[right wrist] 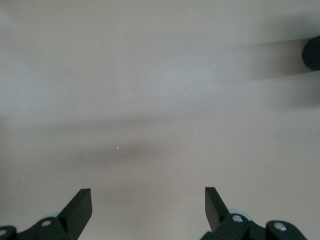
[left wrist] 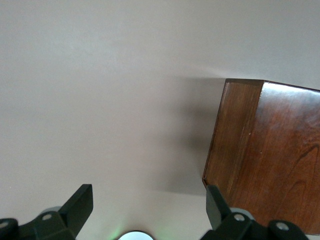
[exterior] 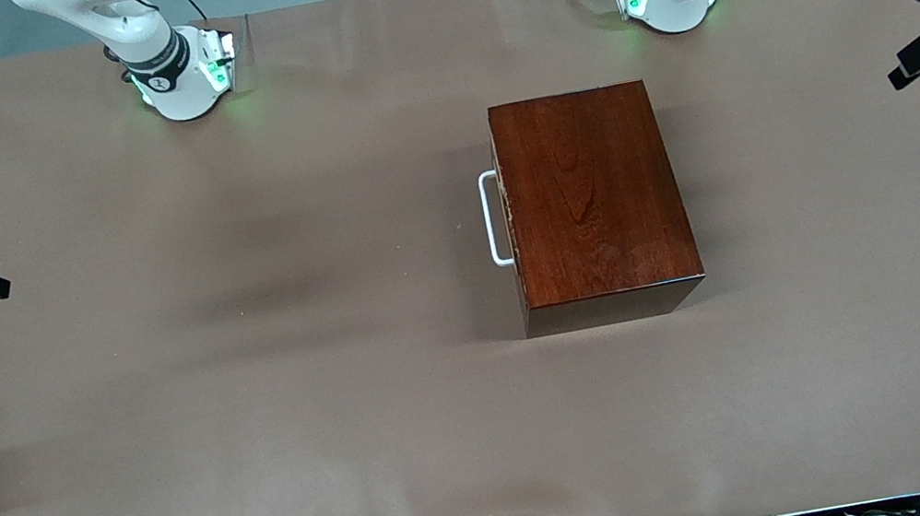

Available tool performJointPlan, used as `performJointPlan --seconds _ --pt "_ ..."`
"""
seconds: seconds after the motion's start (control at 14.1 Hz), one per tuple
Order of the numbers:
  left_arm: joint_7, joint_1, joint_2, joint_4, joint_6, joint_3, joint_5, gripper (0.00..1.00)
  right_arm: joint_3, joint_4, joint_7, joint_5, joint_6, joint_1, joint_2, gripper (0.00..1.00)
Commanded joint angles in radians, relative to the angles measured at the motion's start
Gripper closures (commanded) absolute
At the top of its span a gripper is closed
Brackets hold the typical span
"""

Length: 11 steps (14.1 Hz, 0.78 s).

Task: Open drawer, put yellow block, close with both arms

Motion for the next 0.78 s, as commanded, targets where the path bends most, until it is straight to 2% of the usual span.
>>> performJointPlan --seconds 0.0,0.14,0.35,0.71 --pt "0.067 0.023 -0.038 -0.021 0.064 -0.033 0.018 0.0 0.014 -0.009 0.002 0.013 -0.006 -0.018 -0.022 0.0" --pt "0.101 0.023 -0.038 -0.022 0.082 -0.046 0.023 0.0 0.014 -0.009 0.002 0.013 -0.006 -0.018 -0.022 0.0" --pt "0.147 0.039 -0.04 -0.028 0.052 -0.109 0.076 0.0 0.014 -0.009 0.002 0.013 -0.006 -0.018 -0.022 0.0" --pt "0.139 0.033 -0.037 -0.013 -0.01 -0.112 0.073 0.0 0.014 -0.009 0.002 0.013 -0.006 -0.018 -0.022 0.0"
